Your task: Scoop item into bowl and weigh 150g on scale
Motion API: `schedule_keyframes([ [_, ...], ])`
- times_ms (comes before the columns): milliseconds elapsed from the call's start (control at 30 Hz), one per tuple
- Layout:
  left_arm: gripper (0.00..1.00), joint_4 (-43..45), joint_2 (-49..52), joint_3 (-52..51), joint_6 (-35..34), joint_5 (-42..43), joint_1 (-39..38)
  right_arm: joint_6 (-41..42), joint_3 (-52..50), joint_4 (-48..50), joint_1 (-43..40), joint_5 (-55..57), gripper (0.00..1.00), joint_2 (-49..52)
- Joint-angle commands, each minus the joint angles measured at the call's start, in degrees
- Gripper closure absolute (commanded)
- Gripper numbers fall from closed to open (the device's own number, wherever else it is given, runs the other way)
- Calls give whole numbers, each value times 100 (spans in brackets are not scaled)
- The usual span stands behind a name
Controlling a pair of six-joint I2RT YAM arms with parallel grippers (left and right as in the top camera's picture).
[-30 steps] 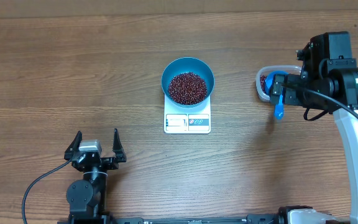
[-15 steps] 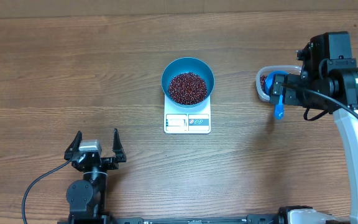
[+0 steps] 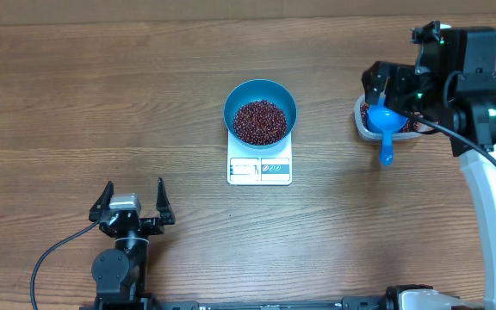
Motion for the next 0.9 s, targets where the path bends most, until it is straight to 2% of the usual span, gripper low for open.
schedule_keyframes([
  [0,0,0,-55,-20,131,48,28,-28,-734,577,-11,-433,0,-289],
  [367,0,0,-55,-20,131,48,28,-33,-3624,3665,-11,-581,0,-1639],
  [867,0,2,-55,-20,131,48,28,-31,-6780,7499,-11,-581,0,-3720],
])
